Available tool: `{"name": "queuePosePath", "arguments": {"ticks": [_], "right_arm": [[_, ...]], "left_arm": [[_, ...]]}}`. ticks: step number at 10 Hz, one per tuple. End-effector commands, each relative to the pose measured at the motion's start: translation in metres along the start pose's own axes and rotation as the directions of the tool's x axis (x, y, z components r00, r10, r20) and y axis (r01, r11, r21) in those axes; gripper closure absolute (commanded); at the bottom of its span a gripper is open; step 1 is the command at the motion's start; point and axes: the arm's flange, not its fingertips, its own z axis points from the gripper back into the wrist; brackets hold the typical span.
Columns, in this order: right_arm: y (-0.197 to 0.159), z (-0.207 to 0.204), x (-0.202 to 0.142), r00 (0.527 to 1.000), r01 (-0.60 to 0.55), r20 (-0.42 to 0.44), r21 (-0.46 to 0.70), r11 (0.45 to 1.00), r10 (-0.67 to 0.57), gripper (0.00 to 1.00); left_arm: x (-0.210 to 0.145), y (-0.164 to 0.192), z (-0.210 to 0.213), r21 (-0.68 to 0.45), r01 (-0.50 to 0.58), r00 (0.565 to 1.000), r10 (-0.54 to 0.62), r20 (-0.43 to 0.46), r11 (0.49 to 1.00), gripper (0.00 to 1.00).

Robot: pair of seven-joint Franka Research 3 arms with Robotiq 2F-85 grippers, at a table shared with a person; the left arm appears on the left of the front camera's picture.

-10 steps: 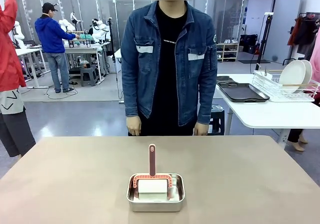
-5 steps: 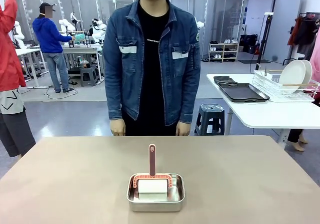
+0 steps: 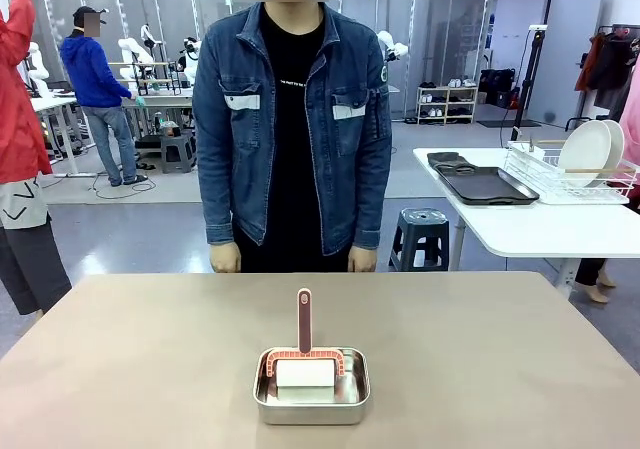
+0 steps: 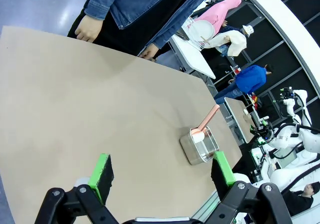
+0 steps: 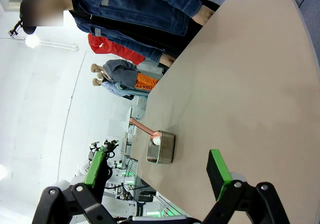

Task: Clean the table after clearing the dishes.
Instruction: Place the Lint Roller back on top of the Airtight Container.

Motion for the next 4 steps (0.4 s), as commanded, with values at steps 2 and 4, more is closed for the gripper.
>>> {"name": "queuePosePath", "arguments": {"ticks": [2, 4], "right_arm": [[0.0031, -0.0011, -0.0025, 1.0, -0.01, 0.009, 0.003, 1.0, 0.01, 0.0], [0.0031, -0.0011, -0.0025, 1.0, -0.01, 0.009, 0.003, 1.0, 0.01, 0.0]], "left_arm": [[0.0002, -0.0012, 0.0024, 0.002, -0.017, 1.0, 0.017, -0.003, 1.0, 0.0], [0.0002, -0.0012, 0.0024, 0.002, -0.017, 1.0, 0.017, -0.003, 1.0, 0.0]]}}
